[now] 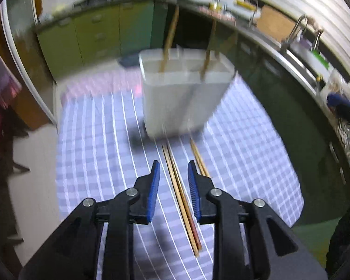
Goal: Organize utensils
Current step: 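Open both grippers to release the chopsticks and move back to the table, then close the left gripper on a chopstick while the right gripper grasps another chopstick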
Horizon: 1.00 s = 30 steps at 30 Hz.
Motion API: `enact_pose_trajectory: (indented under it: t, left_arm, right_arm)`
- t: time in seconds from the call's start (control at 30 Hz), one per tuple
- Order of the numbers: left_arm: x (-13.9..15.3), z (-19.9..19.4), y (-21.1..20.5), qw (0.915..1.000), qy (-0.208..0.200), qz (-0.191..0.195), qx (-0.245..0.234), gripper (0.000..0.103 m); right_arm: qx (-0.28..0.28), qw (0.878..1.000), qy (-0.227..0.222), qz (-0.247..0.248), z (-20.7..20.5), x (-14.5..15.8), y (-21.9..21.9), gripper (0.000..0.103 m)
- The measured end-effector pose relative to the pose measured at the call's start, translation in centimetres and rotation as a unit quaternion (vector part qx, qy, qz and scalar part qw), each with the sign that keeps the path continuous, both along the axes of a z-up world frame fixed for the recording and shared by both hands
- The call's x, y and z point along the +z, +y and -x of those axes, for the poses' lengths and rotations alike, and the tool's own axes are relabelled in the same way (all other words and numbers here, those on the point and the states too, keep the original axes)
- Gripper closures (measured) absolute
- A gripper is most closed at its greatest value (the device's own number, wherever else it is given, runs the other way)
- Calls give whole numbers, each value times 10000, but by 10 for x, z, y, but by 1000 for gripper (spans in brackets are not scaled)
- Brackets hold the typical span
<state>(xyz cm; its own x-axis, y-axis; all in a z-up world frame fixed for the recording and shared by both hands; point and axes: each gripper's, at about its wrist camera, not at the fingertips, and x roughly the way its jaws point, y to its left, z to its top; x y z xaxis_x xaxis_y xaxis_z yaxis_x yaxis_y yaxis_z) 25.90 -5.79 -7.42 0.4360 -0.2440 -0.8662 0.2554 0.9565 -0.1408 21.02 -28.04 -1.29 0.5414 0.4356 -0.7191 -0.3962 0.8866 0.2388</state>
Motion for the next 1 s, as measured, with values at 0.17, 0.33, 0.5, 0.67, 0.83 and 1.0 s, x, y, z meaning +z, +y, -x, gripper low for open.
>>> enact_pose_trajectory:
  t: [0.17,0.33,0.5,0.67,0.83,1.0]
  left_arm:
    - [-55,-9,-7,9965,823,-125,117,80]
    - [-90,-31,-17,9892,1422,-205,292,81]
    - [-105,-43,-26,9846,1637,-461,414,85]
    - [-115,-52,-36,9799,1815,-687,468,88]
    - [-120,-54,-45,9782,1846,-839,456,88]
    - [-129,-57,-60,9732,2013,-1011,455,88]
  right_arm:
    - [-36,9943,991,397,-6,-91,-1,71]
    - [-37,9861,1531,642,-26,-144,7,71]
    - [-84,9839,1652,684,-37,-154,9,71]
    - [-131,9811,1779,748,-49,-164,8,71]
    - [-122,9791,1874,775,-54,-171,9,71]
    - [-55,9772,1969,791,-57,-176,13,71]
